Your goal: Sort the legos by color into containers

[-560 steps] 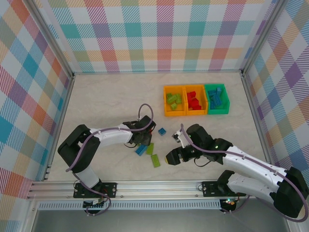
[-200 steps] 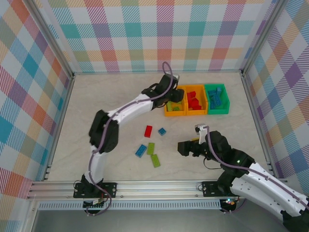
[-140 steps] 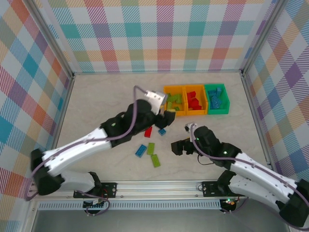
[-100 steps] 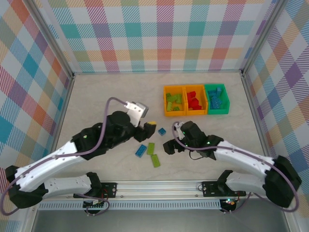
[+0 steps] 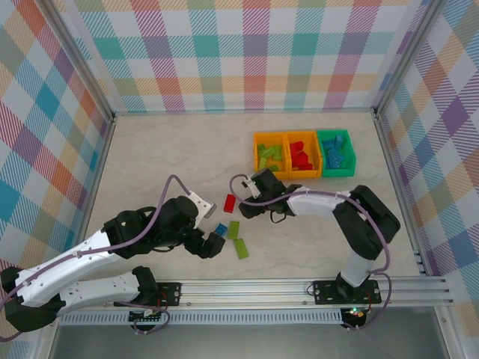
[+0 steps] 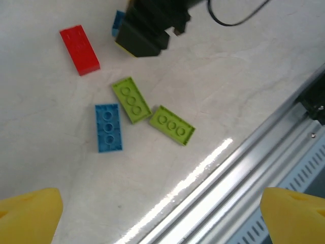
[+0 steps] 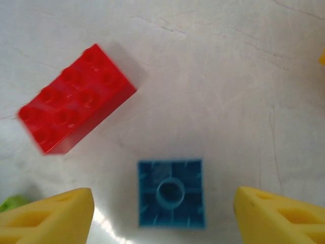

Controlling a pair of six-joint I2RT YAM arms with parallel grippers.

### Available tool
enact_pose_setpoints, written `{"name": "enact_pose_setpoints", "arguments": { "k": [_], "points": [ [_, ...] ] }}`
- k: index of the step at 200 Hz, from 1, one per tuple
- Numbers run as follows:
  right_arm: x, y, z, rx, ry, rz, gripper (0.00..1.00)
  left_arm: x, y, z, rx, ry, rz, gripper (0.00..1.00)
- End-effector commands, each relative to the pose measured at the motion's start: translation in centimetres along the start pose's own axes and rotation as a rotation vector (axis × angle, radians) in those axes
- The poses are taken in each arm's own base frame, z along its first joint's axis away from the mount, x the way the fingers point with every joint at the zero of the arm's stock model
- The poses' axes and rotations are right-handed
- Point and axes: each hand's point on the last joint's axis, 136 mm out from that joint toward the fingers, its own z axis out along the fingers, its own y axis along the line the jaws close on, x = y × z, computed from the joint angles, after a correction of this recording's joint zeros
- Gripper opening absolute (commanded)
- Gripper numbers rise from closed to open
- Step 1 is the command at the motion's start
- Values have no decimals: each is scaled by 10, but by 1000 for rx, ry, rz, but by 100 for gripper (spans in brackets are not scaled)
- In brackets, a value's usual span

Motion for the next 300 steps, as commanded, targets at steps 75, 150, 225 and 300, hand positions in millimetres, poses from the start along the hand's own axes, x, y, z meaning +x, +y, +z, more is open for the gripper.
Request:
{"name": "enact_pose_setpoints", "arguments": {
  "k": [75, 150, 225, 300],
  "points": [
    [-2, -8, -3, 34, -26, -4, 37, 4, -9, -1, 48, 10, -30, 100],
    [-44, -71, -122, 157, -414, 253, 27, -40, -21, -9, 107, -208, -61, 100],
    [-44, -273, -180, 370, -577, 832, 27, -50, -23, 0, 160, -326, -142, 100],
    [-69, -352, -129, 389, -454, 902, 65, -19, 15, 10, -24, -230, -228, 100]
  ]
}}
